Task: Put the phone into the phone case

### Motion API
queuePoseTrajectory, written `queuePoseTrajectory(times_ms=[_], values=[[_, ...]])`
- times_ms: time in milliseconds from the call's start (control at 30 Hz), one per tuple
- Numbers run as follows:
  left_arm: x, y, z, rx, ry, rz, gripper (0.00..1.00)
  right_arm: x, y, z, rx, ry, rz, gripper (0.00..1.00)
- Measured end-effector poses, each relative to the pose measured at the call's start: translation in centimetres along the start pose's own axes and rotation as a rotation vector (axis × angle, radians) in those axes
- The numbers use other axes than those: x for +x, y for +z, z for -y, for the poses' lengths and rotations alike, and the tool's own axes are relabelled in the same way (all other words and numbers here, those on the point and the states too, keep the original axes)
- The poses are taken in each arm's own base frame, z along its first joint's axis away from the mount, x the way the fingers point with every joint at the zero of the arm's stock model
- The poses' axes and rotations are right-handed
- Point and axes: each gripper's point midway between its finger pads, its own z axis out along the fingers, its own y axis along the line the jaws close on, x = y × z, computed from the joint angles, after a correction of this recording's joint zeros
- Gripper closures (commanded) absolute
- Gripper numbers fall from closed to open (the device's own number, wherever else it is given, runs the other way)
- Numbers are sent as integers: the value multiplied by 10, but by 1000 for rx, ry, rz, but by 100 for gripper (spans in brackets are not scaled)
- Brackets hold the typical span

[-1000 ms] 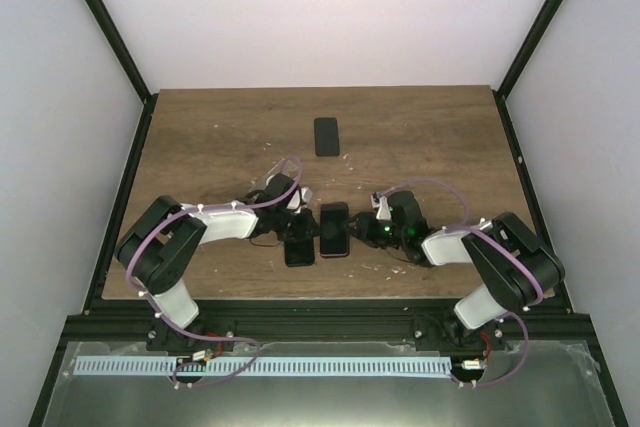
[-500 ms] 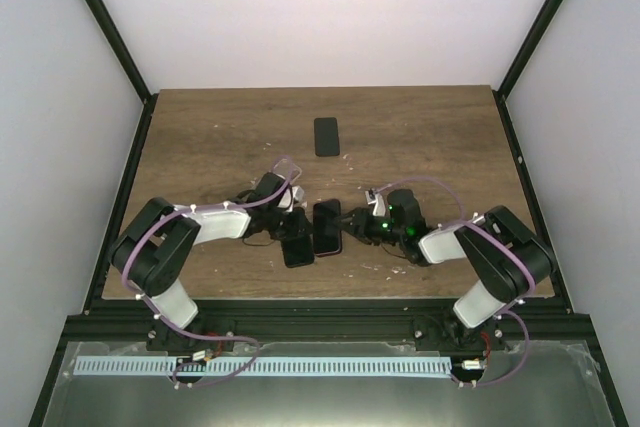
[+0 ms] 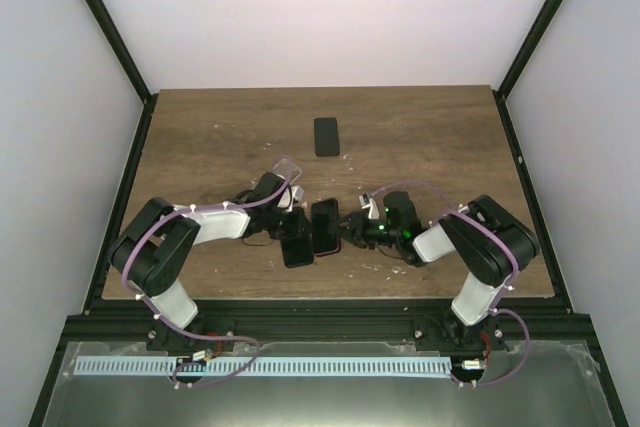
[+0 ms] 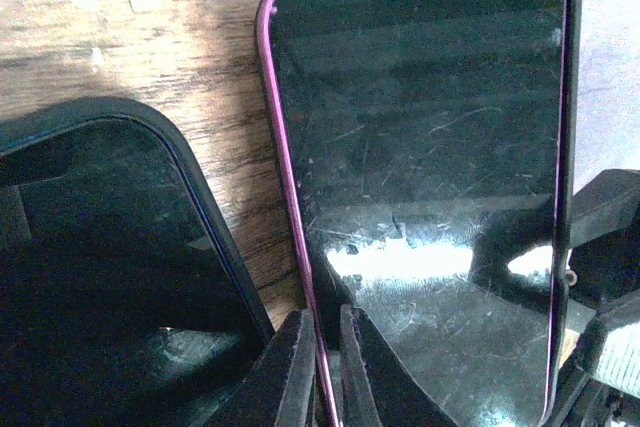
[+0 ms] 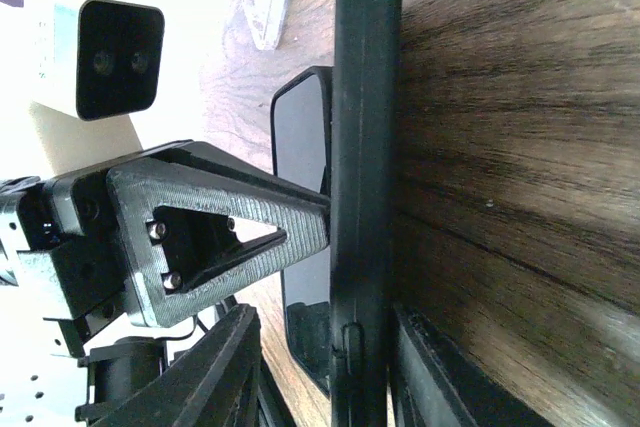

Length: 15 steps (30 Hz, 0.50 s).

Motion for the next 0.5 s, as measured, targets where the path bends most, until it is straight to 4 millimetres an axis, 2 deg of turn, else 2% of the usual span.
queuePoseTrajectory(times_ms=[200, 367, 467, 500], values=[[-1, 0, 0, 2, 0, 5, 86, 0, 1, 4, 25, 6, -6, 77], [0, -1, 2, 14, 1, 4, 79, 1, 3, 13, 73, 5, -15, 92], [1, -3, 4, 23, -10, 0, 72, 0, 3, 11, 69, -8, -15, 97], [1, -4, 6, 28, -15, -1, 67, 0, 2, 10, 70, -11, -12, 98]])
